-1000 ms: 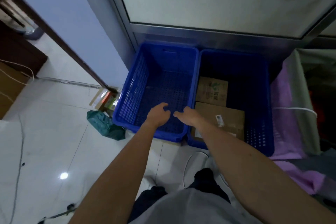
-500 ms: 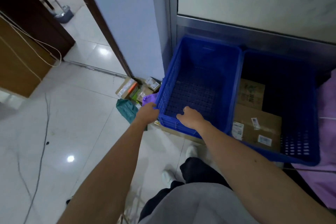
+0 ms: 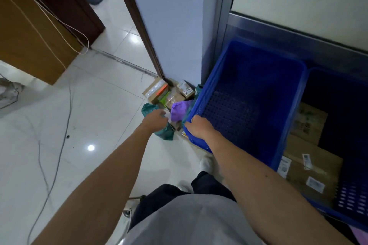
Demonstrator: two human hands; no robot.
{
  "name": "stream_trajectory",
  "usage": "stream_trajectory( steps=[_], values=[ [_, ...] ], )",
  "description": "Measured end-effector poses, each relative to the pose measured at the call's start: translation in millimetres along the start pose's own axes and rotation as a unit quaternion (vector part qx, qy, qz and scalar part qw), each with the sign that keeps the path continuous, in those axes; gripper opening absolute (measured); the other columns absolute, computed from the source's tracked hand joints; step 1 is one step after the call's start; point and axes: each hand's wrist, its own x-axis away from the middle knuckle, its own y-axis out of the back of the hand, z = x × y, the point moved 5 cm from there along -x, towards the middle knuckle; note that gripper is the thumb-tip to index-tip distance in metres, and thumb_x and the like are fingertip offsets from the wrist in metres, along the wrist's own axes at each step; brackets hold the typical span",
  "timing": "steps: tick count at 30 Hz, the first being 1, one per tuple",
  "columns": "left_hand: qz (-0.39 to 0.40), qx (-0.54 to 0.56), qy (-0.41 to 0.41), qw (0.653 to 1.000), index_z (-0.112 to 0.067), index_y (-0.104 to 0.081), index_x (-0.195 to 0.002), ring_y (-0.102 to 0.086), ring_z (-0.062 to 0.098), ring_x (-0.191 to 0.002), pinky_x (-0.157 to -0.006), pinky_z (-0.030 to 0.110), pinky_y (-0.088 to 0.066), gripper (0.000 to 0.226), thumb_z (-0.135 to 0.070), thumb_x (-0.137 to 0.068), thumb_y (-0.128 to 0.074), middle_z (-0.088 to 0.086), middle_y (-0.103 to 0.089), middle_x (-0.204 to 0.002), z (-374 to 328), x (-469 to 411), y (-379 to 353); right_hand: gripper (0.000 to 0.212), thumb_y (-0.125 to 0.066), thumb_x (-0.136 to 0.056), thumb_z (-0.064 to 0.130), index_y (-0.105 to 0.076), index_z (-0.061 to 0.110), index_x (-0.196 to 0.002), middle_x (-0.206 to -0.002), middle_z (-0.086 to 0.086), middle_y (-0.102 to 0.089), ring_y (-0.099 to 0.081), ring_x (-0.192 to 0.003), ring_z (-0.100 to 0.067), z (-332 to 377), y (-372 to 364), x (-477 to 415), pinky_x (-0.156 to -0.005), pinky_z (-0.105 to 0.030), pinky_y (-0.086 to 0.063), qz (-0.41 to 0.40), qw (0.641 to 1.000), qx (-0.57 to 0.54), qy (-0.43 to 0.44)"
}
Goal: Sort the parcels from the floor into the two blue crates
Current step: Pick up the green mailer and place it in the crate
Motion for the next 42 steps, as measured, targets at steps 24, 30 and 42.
stream_trajectory(
  steps=[24, 30, 42],
  values=[
    [0.176, 0.011, -0.077, 0.981, -0.008, -0.058, -0.130, -0.056, 0.031, -0.120, -0.102, 0.038, -0.047, 0.034, -0.021, -0.099, -0.051, 0.013, -0.058, -0.133, 99, -187, 36, 0.045, -0.046, -0.099, 0.038, -0.059, 0.004, -0.125, -0.130, -0.019, -0.060, -0.057, -0.117, -0.035, 88, -119, -122, -0.083, -0.035, -0.040, -0.009, 0.982, -0.066, -0.175],
    [0.210, 0.047, -0.056, 0.975, -0.016, -0.061, -0.128, -0.060, 0.033, -0.112, -0.099, 0.043, -0.051, 0.040, -0.032, -0.092, -0.056, 0.012, -0.061, -0.125, 105, -257, -13, 0.042, -0.049, -0.099, 0.036, -0.057, 0.007, -0.128, -0.130, -0.016, -0.060, -0.056, -0.120, -0.035, 77, -139, -187, -0.088, -0.036, -0.044, -0.024, 0.978, -0.085, -0.190],
    [0.245, 0.020, -0.091, 0.965, -0.020, -0.062, -0.129, -0.061, 0.030, -0.115, -0.102, 0.037, -0.048, 0.036, -0.018, -0.096, -0.047, 0.010, -0.062, -0.131, 123, -375, -153, 0.066, -0.048, -0.096, 0.052, -0.045, 0.006, -0.143, -0.145, -0.019, -0.048, -0.049, -0.130, -0.037, -25, -205, -341, -0.100, -0.040, -0.042, -0.013, 0.956, -0.076, -0.282]
  ],
)
